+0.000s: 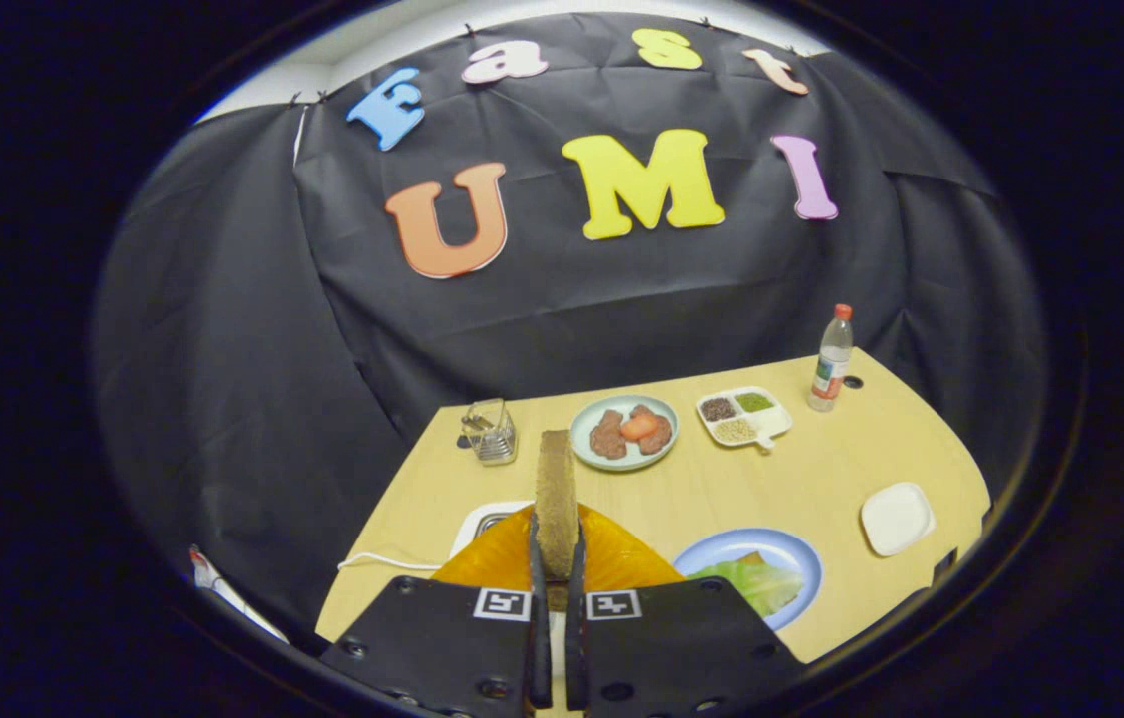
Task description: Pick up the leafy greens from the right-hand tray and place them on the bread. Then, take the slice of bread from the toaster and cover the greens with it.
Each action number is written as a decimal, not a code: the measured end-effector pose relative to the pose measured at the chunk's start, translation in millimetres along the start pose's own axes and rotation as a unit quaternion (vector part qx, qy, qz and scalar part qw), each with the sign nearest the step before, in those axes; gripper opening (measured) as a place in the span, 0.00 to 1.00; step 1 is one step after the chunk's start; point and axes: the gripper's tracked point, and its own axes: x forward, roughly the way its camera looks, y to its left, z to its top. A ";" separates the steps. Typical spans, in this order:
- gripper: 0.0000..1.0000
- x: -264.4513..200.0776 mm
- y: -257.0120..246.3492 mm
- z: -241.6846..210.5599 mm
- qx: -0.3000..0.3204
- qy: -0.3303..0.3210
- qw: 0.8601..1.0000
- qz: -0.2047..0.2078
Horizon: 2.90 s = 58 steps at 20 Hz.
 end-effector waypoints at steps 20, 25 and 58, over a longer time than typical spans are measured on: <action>0.06 44.2 -140.5 -107.6 0.001 0.084 0.996 0.017; 0.06 51.6 -148.6 -126.5 0.030 0.092 0.995 0.037; 0.96 -37.0 -250.7 18.4 -0.076 -0.057 0.994 -0.062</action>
